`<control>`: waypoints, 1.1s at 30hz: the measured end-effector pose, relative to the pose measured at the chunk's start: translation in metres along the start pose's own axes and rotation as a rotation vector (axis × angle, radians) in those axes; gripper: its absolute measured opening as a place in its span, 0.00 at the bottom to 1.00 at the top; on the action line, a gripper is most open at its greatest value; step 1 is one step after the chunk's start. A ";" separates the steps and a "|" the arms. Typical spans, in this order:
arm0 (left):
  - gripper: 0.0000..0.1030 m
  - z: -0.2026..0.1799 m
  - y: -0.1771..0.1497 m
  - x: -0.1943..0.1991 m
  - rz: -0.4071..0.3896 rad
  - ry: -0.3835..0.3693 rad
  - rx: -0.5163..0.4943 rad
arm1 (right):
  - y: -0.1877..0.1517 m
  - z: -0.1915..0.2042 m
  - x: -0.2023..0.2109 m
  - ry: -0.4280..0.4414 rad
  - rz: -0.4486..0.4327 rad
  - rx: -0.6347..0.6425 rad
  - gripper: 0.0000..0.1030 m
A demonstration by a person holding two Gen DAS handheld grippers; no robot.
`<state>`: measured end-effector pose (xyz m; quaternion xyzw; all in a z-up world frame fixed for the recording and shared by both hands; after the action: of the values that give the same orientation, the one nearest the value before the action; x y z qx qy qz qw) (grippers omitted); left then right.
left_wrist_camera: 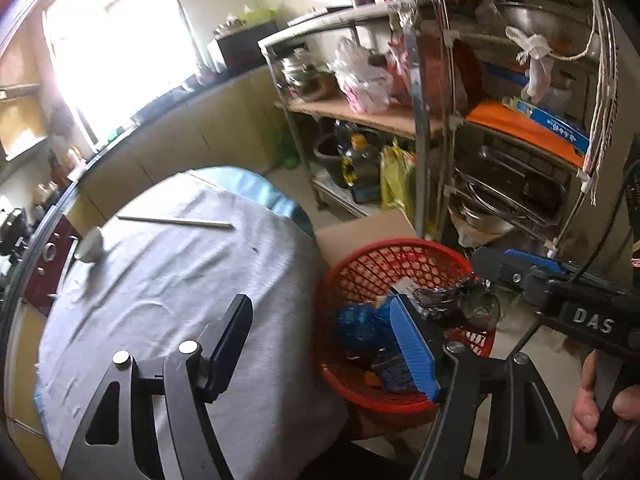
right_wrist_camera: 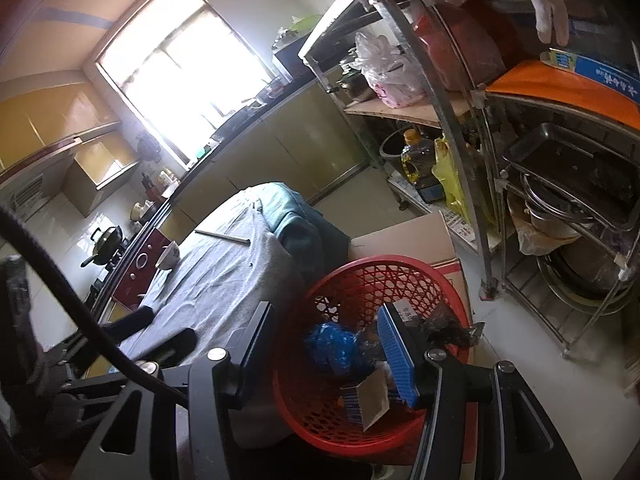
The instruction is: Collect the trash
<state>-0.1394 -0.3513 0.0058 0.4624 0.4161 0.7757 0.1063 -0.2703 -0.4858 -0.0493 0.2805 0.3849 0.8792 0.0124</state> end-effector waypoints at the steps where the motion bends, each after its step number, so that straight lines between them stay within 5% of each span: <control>1: 0.70 0.002 0.000 0.004 -0.007 0.008 0.001 | 0.000 0.003 0.000 0.004 0.001 0.004 0.56; 20: 0.71 0.076 -0.031 0.084 -0.083 0.101 0.135 | -0.019 0.087 0.010 0.042 0.002 0.164 0.56; 27: 0.71 0.117 -0.052 0.111 -0.086 0.200 0.220 | -0.030 0.134 0.016 0.087 0.001 0.246 0.56; 33: 0.71 0.161 -0.075 0.136 -0.076 0.374 0.315 | -0.045 0.198 0.028 0.175 -0.007 0.381 0.57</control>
<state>-0.1007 -0.1410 0.0722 0.3055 0.5617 0.7687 -0.0169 -0.2029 -0.3144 0.0414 0.1990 0.5448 0.8114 -0.0715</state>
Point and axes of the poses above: each gripper's, at about its wrist camera, not at the fingertips, and x roughly against the way its jaws point, z to its left, y to its top, the point moved 2 cm from there along -x, roughly the way its jaws point, and after that the axes turned 6 degrees about -z, right-handed, at the moved point
